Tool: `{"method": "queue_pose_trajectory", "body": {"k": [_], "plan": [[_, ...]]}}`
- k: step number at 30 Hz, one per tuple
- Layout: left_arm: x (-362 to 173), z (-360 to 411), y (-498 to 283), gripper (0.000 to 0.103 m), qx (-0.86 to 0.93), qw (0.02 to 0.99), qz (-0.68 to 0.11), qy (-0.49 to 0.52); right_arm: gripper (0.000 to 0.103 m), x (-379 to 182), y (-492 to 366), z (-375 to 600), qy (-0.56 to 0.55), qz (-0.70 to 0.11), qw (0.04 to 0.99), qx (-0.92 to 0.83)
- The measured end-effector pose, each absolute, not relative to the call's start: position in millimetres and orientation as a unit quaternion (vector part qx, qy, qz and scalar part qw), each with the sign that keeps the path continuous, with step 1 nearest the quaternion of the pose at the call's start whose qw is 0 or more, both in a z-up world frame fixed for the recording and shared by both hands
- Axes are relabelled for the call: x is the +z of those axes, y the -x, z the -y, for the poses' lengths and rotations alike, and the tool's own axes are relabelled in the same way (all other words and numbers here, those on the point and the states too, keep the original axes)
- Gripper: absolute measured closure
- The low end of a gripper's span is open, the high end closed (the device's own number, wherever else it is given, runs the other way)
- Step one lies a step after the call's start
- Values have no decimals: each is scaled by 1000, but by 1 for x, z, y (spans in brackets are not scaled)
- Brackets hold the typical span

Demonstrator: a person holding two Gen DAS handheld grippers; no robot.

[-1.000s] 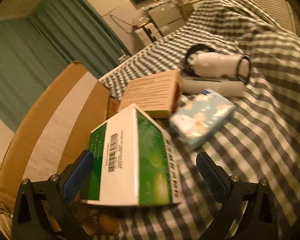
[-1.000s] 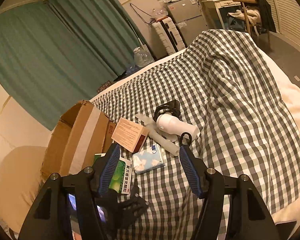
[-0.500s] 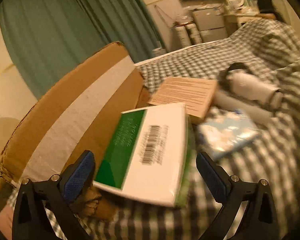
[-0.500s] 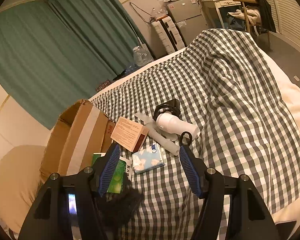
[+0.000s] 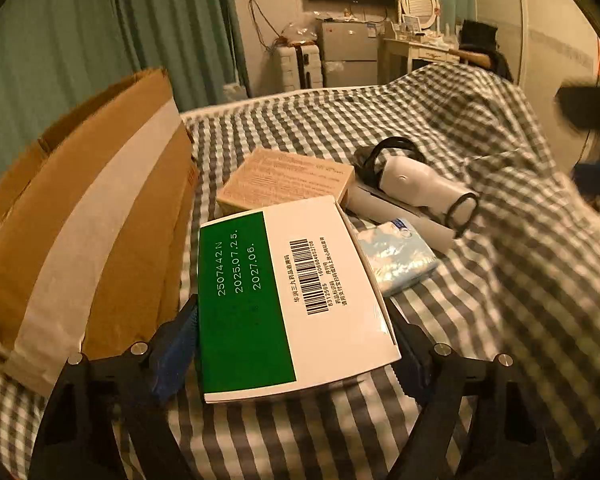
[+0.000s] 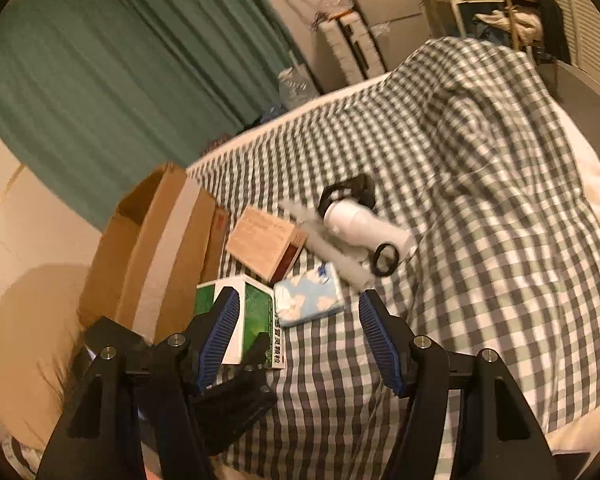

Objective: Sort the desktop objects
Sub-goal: 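Grasp the green-and-white medicine box with the left tool, then lift the medicine box with the left tool while the right grasps the blue floral tissue pack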

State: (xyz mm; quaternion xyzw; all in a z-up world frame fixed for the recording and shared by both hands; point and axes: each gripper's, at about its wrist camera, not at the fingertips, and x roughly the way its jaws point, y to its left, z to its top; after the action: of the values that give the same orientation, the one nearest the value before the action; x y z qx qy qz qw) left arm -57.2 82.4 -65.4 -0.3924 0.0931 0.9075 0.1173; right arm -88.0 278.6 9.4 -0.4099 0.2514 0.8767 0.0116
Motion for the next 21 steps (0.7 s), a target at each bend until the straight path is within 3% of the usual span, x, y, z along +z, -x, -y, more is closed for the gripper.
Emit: {"method": "queue_pose_trajectory", "body": {"k": [7, 10, 13, 18, 21], "plan": [[-73, -86, 58, 17, 908, 135, -94, 385, 41, -38, 145, -248, 493, -207, 12, 845], [-95, -95, 61, 17, 900, 132, -114, 400, 41, -61, 164, -248, 520, -229, 31, 822], [-101, -72, 56, 20, 895, 147, -56, 417, 41, -82, 177, -257, 531, -285, 52, 796], [-99, -63, 55, 21, 904, 148, -39, 400, 25, -93, 192, -259, 513, -333, 81, 787], [-99, -63, 55, 21, 907, 138, -38, 397, 25, -98, 197, -252, 509, -314, 100, 795]]}}
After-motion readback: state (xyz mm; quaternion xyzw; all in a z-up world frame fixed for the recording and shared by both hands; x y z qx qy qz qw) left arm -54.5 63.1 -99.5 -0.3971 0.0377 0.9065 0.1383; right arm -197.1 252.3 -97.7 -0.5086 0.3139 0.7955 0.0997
